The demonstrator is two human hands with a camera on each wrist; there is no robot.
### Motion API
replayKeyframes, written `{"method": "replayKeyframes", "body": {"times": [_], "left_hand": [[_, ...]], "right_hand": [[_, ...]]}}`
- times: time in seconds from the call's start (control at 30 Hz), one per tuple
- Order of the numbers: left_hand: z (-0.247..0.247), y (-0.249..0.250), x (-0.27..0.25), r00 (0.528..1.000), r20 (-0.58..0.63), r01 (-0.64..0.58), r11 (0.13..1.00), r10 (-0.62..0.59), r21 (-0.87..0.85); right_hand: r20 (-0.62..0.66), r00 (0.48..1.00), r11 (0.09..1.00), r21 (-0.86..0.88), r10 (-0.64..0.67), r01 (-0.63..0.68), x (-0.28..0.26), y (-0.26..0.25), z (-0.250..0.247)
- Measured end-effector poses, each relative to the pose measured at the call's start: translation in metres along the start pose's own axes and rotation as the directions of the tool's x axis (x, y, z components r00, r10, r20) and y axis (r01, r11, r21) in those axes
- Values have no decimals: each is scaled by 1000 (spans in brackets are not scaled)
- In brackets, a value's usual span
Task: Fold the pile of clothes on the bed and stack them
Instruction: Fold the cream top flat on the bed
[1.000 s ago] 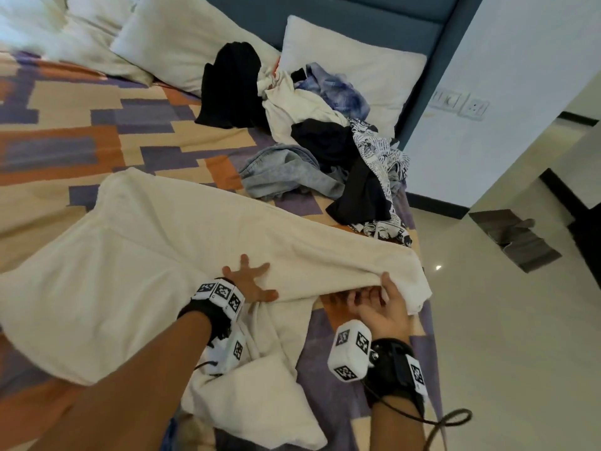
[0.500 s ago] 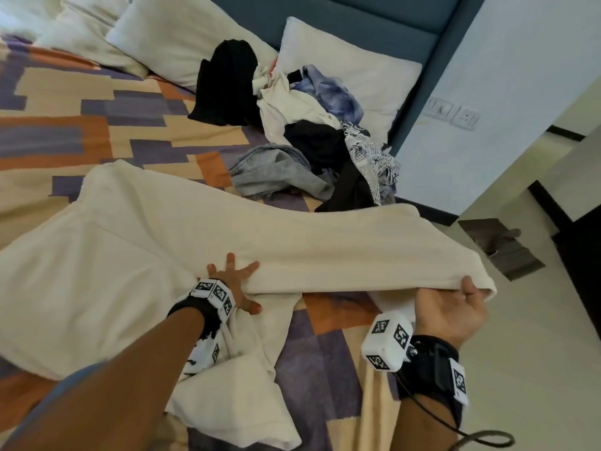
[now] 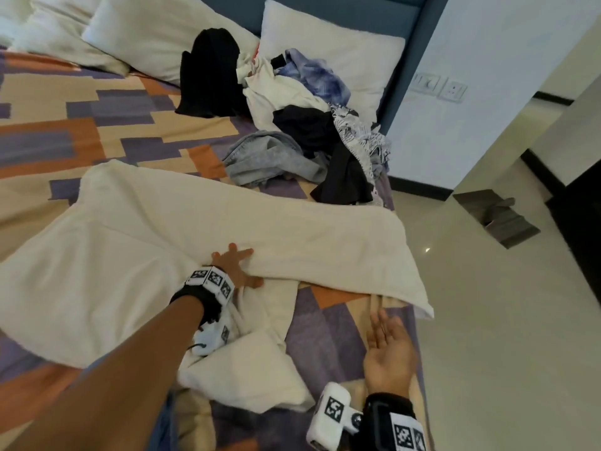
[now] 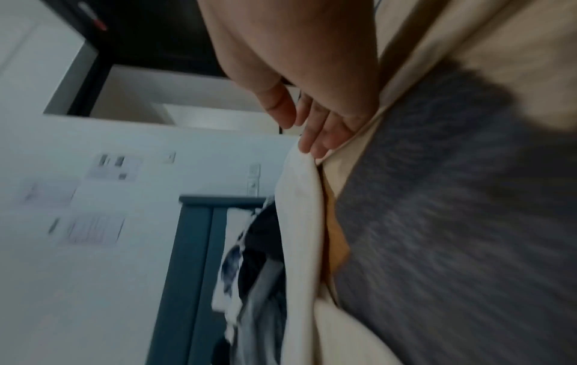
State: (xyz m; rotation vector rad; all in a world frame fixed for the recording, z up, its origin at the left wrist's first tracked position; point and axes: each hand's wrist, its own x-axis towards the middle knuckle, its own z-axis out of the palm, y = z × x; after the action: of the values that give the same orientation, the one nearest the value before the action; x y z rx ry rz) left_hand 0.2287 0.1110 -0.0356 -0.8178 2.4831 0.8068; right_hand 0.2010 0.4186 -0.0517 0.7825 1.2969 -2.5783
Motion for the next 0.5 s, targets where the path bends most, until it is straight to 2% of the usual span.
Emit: {"method": "replayKeyframes", "body": {"times": [0.07, 0.1, 0.13, 0.2, 0.27, 0.3, 0.37, 0.4, 0.43, 0.47, 0.5], "left_hand": [[-5, -6, -15, 996, -88, -9, 963, -15, -271], [-5, -8, -23, 990, -137, -35, 896, -29, -444], [-2, -11, -31, 980, -186, -60, 797, -67, -601], [6, -17, -55, 954, -245, -114, 550, -172, -827], [15, -18, -82, 961, -186, -116, 307, -207, -944], [20, -19, -91, 965, -148, -93, 247, -216, -965], [32, -24, -102, 954, -97, -44, 189, -283, -981], [37, -28, -106, 939, -85, -29, 169, -334, -985], [42, -30, -109, 923, -79, -14, 173, -376, -985], [46, -32, -113, 916, -70, 10, 195, -396, -981], [51, -34, -117, 923, -63, 27, 227, -380, -973]], "right_hand": [[139, 990, 950, -307, -19, 62, -27, 22, 7], [219, 976, 873, -476, 0, 106, -38, 33, 12], [295, 955, 775, -610, 28, 165, -48, 45, 16], [402, 913, 564, -770, 69, 296, -66, 64, 27], [438, 891, 394, -845, 120, 362, -78, 79, 37], [434, 887, 308, -875, 156, 373, -83, 82, 40], [450, 869, 99, -893, 205, 439, -91, 89, 40], [458, 860, 45, -886, 225, 461, -95, 90, 39], [463, 857, 39, -883, 227, 467, -93, 89, 35], [464, 861, 100, -886, 205, 454, -95, 82, 31], [463, 873, 219, -878, 154, 427, -99, 71, 26]]}}
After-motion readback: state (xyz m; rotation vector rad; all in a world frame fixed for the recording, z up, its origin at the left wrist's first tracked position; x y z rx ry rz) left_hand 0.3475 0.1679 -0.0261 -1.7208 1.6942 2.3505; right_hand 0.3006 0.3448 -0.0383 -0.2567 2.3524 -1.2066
